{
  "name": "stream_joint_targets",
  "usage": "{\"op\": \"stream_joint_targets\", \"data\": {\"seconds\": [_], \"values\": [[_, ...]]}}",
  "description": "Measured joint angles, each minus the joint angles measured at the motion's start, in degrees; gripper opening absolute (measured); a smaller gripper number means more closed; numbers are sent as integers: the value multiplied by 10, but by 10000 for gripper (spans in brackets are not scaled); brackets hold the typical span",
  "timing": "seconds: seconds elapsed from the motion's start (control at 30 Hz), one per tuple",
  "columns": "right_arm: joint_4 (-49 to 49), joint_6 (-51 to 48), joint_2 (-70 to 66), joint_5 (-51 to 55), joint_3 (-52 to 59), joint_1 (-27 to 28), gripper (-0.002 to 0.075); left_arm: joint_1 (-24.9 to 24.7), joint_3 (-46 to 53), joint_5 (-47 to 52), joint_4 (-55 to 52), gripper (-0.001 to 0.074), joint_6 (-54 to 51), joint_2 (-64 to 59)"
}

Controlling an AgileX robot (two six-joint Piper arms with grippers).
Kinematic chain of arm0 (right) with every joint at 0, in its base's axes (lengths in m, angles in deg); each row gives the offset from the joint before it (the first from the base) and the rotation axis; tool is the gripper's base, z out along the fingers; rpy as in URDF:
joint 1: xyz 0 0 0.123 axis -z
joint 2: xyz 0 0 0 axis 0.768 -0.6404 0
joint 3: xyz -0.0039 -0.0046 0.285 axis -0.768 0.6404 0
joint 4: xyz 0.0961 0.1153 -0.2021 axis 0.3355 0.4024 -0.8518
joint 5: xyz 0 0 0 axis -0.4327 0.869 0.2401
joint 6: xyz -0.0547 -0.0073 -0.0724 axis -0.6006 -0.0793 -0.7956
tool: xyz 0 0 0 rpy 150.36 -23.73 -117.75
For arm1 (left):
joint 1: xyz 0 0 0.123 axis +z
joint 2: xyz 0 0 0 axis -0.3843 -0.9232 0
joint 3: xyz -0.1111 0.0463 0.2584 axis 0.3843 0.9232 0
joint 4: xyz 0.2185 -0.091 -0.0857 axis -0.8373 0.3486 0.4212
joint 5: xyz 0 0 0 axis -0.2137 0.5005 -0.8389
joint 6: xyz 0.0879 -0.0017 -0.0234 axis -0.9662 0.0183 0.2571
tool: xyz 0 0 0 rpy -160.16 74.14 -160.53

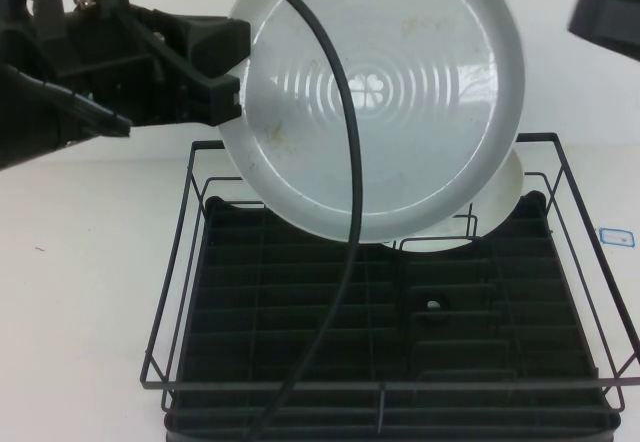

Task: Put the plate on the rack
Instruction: Hand over the plate

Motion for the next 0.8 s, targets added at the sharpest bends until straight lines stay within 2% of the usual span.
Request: {"op": "stream_joint_targets", "data": {"seconds": [0.27, 0.4, 0.47, 0.6, 0.63, 0.73, 0.8], "values": [[-43, 2, -43, -45, -33, -89, 433, 0, 0, -2, 0, 1, 0, 0], [-52, 2, -61, -56, -33, -99, 418, 0, 0, -6, 0, 1, 0, 0], [-53, 2, -68, -53, -33, -99, 367, 0, 0, -6, 0, 1, -6, 0], [-61, 1, -72, -47, -33, -99, 161, 0, 0, 13, 3, 3, -35, -8], [-64, -4, -72, -55, -33, -99, 139, 0, 0, 23, 7, 6, -35, -9], [-78, -15, -77, -72, -33, -99, 111, 0, 0, 43, 30, 83, -33, -10], [-79, -23, -77, -77, -38, -99, 103, 0, 0, 47, 45, 198, -33, -6]]}}
